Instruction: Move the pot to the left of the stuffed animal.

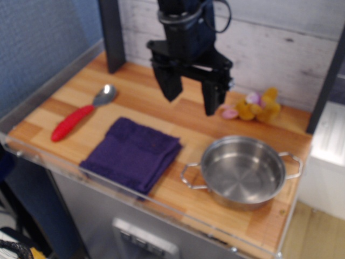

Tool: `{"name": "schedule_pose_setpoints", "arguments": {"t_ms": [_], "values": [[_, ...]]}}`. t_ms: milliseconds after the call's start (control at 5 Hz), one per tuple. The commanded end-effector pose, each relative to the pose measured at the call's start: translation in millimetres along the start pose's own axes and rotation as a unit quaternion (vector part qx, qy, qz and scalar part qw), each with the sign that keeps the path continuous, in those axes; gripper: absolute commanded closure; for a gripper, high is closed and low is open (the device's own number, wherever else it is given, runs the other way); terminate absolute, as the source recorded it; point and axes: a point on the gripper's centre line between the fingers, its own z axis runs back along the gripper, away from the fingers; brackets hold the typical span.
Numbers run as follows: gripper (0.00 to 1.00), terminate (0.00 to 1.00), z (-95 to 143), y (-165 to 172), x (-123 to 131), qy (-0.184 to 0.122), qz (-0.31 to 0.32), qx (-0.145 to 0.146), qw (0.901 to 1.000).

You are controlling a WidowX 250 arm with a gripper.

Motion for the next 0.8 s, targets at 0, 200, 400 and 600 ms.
{"name": "schedule_pose_setpoints", "arguments": {"t_ms": [0, 200, 400, 600], "values": [[0.00, 0.00, -18, 2, 1, -0.011, -0.039, 0.013, 0.9991], [0.00, 0.00, -36, -8, -3, 0.001, -0.080, 0.022, 0.9966], [0.00, 0.00, -47, -16, -4, 0.008, -0.094, 0.020, 0.9953], [0.00, 0.00, -58, -24, -5, 0.012, -0.101, 0.017, 0.9947]]}}
